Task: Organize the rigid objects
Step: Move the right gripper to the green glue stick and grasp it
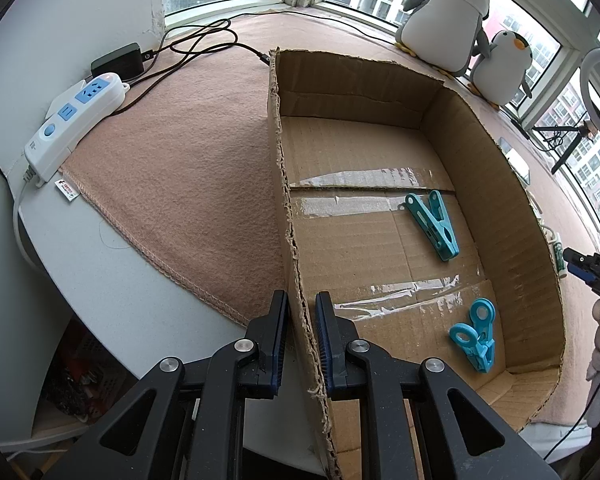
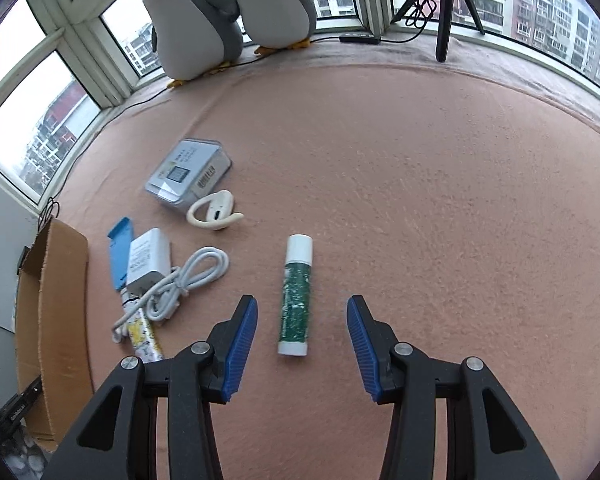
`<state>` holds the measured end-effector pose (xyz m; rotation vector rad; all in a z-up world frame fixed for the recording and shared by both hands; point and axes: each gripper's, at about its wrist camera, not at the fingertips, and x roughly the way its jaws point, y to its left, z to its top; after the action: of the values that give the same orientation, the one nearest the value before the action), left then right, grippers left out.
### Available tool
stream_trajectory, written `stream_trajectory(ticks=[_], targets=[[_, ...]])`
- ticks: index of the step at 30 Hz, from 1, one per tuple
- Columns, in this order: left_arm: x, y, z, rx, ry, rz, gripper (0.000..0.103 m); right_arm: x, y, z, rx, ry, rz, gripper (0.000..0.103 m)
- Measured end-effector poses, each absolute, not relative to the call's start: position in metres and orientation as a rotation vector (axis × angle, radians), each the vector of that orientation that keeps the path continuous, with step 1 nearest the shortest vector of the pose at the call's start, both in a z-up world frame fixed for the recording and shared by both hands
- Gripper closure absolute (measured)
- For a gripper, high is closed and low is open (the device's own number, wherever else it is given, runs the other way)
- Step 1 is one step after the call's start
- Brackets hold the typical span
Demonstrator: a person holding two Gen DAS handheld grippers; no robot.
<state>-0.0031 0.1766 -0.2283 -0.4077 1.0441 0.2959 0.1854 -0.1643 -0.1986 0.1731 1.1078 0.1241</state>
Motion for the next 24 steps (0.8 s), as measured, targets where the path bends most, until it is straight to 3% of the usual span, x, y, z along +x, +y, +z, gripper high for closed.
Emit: stream_trajectory(ticks=[8,15,18,24], targets=[[-0.003,0.177,-0.228,-0.407,1.043,0.296,0.088,0.196,-0.160,-0.205,0.125,1.126,0.121,0.063],[-0.003,0.177,-0.228,-0.407,1.044,0.296,0.088,0.200,-0.149,-0.206,0.021,1.132,0.103,0.072],[-0.003,0.177,-0.229,-0.406,1.043,0.296,0.088,0.199,-0.143,-0.207,-0.054,1.123,0.083,0.086],[-0.003,0.177,-0.228,-0.406,1.044,0.295,0.088,0.198,-0.143,-0.204,-0.062,1.116,0.086,0.089]])
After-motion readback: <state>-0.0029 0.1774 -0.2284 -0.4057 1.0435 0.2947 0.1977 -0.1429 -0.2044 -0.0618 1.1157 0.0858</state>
